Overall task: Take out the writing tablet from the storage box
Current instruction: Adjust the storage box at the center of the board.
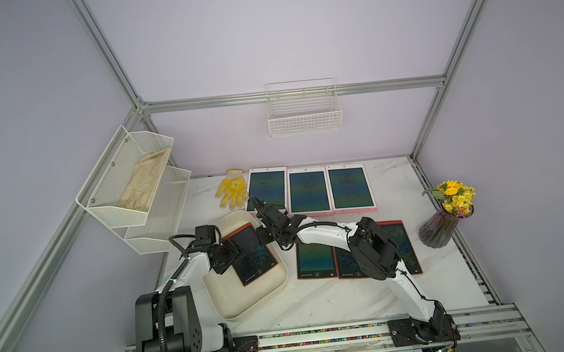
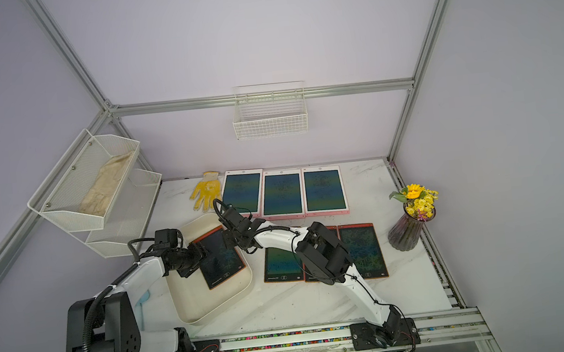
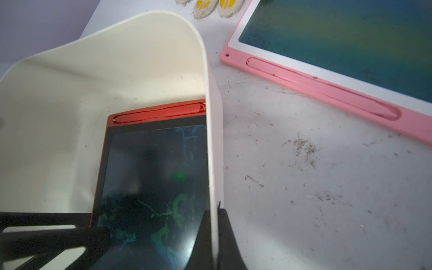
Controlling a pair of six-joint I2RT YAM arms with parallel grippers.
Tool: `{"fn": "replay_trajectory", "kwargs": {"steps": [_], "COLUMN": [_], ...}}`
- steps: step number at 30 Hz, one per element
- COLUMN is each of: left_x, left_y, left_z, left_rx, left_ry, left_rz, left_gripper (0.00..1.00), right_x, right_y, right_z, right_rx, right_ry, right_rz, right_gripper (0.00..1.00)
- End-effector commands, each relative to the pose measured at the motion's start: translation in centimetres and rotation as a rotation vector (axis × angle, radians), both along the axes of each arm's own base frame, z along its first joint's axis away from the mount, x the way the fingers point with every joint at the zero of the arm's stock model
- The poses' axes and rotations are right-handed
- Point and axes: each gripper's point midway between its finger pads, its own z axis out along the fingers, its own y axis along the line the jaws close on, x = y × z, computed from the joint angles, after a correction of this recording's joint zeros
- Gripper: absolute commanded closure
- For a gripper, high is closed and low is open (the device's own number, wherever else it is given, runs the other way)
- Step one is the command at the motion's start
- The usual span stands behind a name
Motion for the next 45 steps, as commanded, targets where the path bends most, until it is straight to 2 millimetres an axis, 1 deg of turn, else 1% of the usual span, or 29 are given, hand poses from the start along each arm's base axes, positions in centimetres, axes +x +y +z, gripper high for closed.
{"fn": "replay_trajectory", "kwargs": {"steps": [1,4,10,12,14,18,22,29,31,36,41,42,45], "left_x": [1.5,1.3,1.4,1.5,1.6,1.8,1.9,1.8,1.8,1.9,1.9,2.0,2.2], "left_y": [-2.6,-2.4,-2.2,-2.2,-2.5,-2.7,-2.8,-2.9,-2.9,-2.9,-3.0,-3.1,-3.0], "left_z": [2.8,2.9,3.4,3.5,3.6,3.8,4.1,4.8,4.9,5.0,4.6,4.7,5.3], "left_rx": [-0.110,-0.116,-0.141,-0.149,-0.162,-0.179,-0.184,-0.189,-0.187,-0.193,-0.198,-0.204,-0.202], "left_ry": [-0.179,-0.192,-0.214,-0.218,-0.224,-0.236,-0.250,-0.275,-0.280,-0.274,-0.263,-0.265,-0.290], "left_rz": [-0.115,-0.107,-0.096,-0.101,-0.109,-0.116,-0.122,-0.122,-0.124,-0.120,-0.122,-0.125,-0.125], "left_gripper": [0.30,0.31,0.38,0.42,0.48,0.53,0.55,0.56,0.58,0.61,0.62,0.64,0.64], "right_x": [-1.8,-1.9,-2.0,-2.0,-2.0,-2.1,-2.2,-2.2,-2.2,-2.4,-2.5,-2.5,-2.5], "right_y": [4.3,4.4,4.5,4.4,4.3,4.4,4.6,4.8,4.8,4.9,5.0,5.1,5.1], "right_z": [3.6,3.7,4.0,4.1,4.3,4.3,4.4,4.7,4.8,4.8,5.1,5.0,5.0], "right_rx": [0.182,0.188,0.200,0.205,0.209,0.214,0.221,0.233,0.236,0.242,0.256,0.258,0.263], "right_ry": [0.011,0.014,0.018,0.032,0.034,0.036,0.039,0.038,0.038,0.041,0.044,0.049,0.053], "right_rz": [0.097,0.097,0.103,0.088,0.083,0.088,0.099,0.110,0.112,0.119,0.129,0.132,0.136], "right_gripper": [1.00,1.00,1.00,1.00,1.00,1.00,1.00,1.00,1.00,1.00,1.00,1.00,1.00]}}
